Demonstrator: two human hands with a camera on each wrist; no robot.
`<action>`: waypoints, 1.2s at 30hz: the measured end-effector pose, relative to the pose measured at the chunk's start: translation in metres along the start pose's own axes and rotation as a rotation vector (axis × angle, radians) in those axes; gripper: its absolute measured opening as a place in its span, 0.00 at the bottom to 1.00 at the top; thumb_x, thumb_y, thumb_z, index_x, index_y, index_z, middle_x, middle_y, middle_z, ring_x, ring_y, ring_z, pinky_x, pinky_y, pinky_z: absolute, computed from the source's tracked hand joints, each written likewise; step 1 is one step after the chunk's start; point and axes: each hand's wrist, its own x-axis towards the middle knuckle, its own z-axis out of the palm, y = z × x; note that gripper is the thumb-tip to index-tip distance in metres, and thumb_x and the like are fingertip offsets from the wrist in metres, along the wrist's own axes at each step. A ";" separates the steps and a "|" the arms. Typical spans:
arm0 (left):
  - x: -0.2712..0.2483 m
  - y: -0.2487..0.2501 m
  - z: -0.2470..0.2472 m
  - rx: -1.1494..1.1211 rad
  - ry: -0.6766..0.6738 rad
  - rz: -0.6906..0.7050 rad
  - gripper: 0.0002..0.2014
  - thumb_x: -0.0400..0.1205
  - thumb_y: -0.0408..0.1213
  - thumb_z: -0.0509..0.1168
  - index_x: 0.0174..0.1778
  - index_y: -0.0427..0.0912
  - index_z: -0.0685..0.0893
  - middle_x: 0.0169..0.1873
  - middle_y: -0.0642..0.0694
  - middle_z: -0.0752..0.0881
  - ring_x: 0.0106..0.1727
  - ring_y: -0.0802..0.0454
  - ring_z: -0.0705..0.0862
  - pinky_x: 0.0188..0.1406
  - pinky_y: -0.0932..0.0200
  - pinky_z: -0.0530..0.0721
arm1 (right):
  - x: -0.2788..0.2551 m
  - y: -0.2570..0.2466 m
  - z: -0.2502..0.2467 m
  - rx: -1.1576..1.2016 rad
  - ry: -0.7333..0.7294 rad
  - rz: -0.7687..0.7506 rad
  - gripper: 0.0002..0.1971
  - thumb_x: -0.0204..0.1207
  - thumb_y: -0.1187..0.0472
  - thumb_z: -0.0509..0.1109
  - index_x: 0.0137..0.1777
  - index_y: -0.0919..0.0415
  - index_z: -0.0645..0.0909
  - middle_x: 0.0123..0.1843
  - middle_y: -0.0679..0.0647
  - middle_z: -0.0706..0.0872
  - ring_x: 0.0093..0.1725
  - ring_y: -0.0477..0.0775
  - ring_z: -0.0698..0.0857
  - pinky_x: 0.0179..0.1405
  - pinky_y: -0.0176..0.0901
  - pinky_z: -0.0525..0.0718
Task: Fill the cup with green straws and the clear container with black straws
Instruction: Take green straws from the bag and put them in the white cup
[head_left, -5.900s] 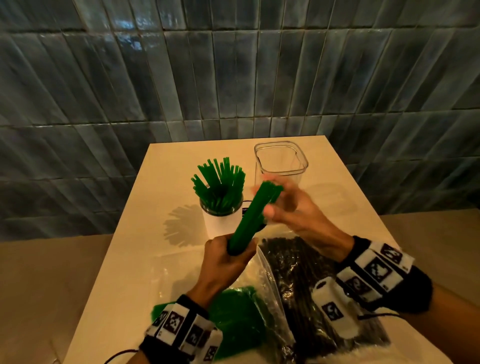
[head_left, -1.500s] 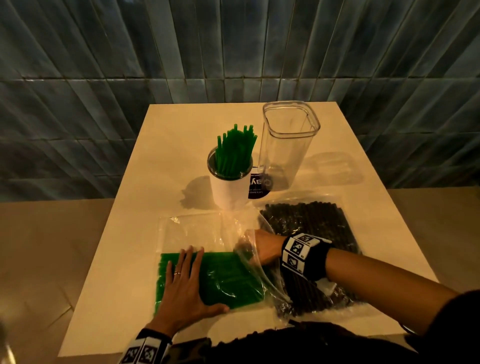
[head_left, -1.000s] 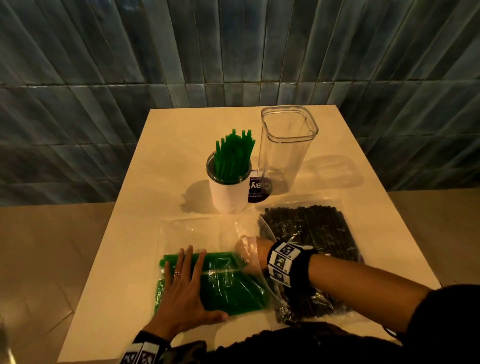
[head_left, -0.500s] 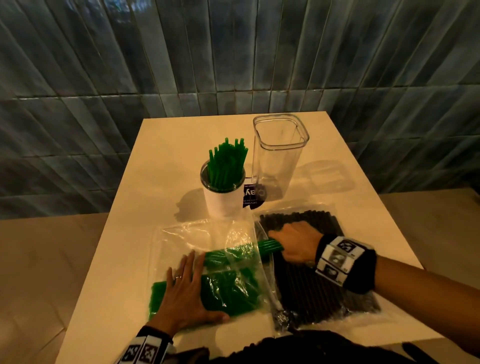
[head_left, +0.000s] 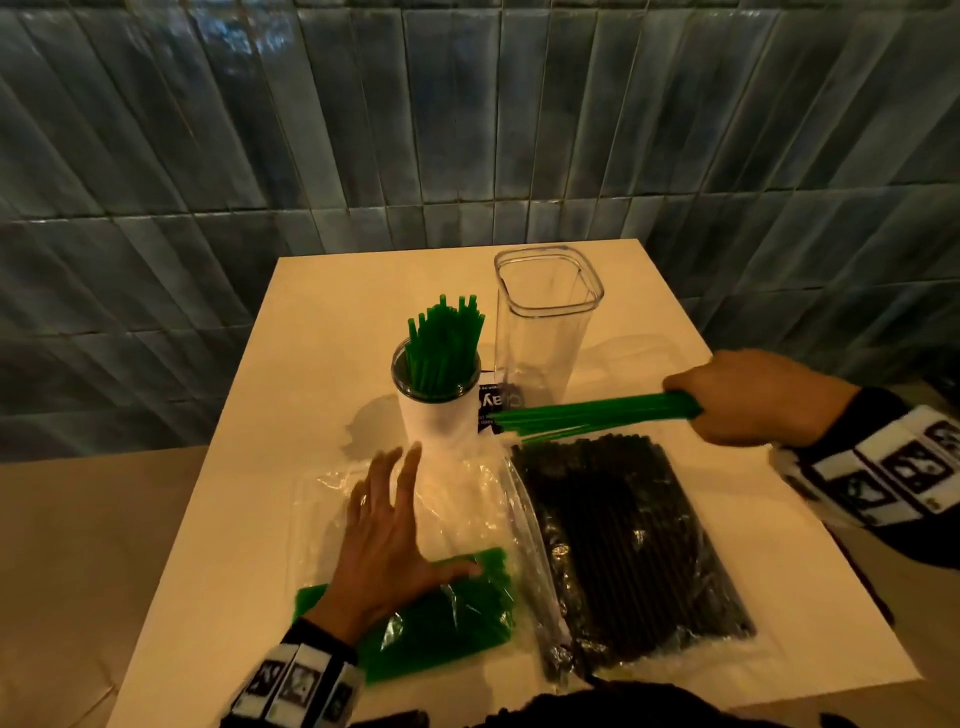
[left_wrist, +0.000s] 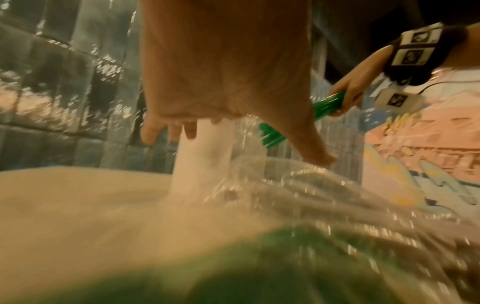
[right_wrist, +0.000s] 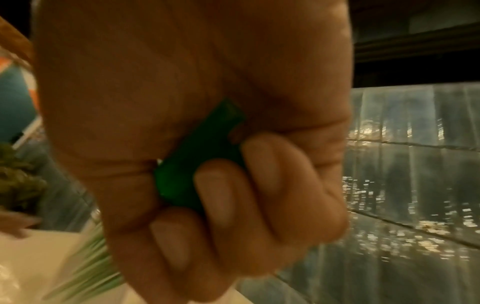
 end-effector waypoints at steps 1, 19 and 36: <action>0.008 0.012 -0.005 -0.001 0.113 0.078 0.66 0.56 0.82 0.61 0.81 0.52 0.38 0.82 0.40 0.49 0.82 0.41 0.47 0.78 0.35 0.51 | -0.002 -0.014 -0.002 0.003 0.022 -0.060 0.20 0.76 0.56 0.61 0.69 0.45 0.73 0.59 0.56 0.83 0.57 0.58 0.82 0.46 0.44 0.77; 0.036 0.063 -0.030 -0.691 0.106 -0.120 0.16 0.75 0.44 0.73 0.26 0.38 0.81 0.16 0.51 0.78 0.18 0.55 0.74 0.22 0.60 0.72 | 0.002 -0.081 -0.023 1.328 0.139 -0.501 0.35 0.54 0.49 0.80 0.64 0.43 0.74 0.59 0.41 0.83 0.55 0.36 0.83 0.55 0.29 0.81; 0.069 0.039 -0.031 -0.274 0.542 0.053 0.62 0.54 0.73 0.70 0.79 0.48 0.51 0.78 0.38 0.57 0.80 0.44 0.53 0.77 0.53 0.54 | 0.073 -0.128 -0.046 1.857 0.786 -0.242 0.16 0.78 0.60 0.70 0.27 0.58 0.81 0.26 0.55 0.88 0.30 0.55 0.89 0.36 0.43 0.88</action>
